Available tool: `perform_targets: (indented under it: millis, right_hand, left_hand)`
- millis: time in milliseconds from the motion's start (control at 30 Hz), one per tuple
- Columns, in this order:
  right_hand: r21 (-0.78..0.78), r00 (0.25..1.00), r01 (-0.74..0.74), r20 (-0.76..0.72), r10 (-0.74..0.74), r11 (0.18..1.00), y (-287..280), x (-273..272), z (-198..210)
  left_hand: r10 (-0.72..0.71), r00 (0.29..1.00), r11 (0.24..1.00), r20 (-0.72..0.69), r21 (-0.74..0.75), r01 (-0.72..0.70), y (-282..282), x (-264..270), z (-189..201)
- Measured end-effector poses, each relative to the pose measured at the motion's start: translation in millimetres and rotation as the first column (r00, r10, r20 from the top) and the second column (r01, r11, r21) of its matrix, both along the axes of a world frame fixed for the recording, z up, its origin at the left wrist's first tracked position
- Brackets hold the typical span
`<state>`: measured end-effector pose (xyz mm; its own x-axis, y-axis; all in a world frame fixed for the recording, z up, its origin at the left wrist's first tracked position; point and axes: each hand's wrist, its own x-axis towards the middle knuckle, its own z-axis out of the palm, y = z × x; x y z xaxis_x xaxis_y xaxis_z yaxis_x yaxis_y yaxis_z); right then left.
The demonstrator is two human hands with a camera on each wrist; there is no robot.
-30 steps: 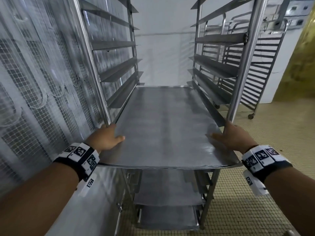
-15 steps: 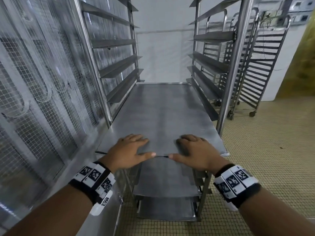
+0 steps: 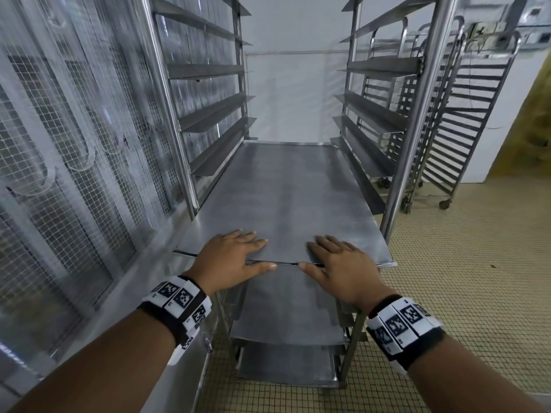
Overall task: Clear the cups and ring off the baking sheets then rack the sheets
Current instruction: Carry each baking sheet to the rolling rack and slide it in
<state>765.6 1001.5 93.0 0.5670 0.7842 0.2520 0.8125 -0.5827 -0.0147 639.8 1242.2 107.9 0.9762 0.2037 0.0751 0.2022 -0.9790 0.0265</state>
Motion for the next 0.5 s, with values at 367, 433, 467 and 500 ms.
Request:
perform_targets:
  millis: [367, 433, 467, 500]
  right_hand:
    - [0.238, 0.981, 0.165, 0.059, -0.184, 0.957, 32.8, 36.2, -17.9]
    - [0.261, 0.98, 0.173, 0.046, -0.191, 0.95, 40.9, 45.5, -16.1]
    - [0.263, 0.98, 0.182, 0.033, -0.197, 0.947, 45.7, 50.5, -15.8]
    - [0.266, 0.979, 0.191, 0.02, -0.204, 0.945, 50.7, 56.4, -16.3]
  left_hand:
    - [0.109, 0.978, 0.994, 0.176, -0.039, -0.104, 8.5, 44.2, -18.1]
    - [0.104, 0.978, 0.994, 0.182, -0.053, -0.096, 16.4, 56.2, -17.7]
    - [0.105, 0.977, 0.994, 0.184, -0.053, -0.097, 20.3, 62.7, -17.2]
    - [0.105, 0.978, 0.994, 0.182, -0.057, -0.096, 24.3, 69.5, -16.8]
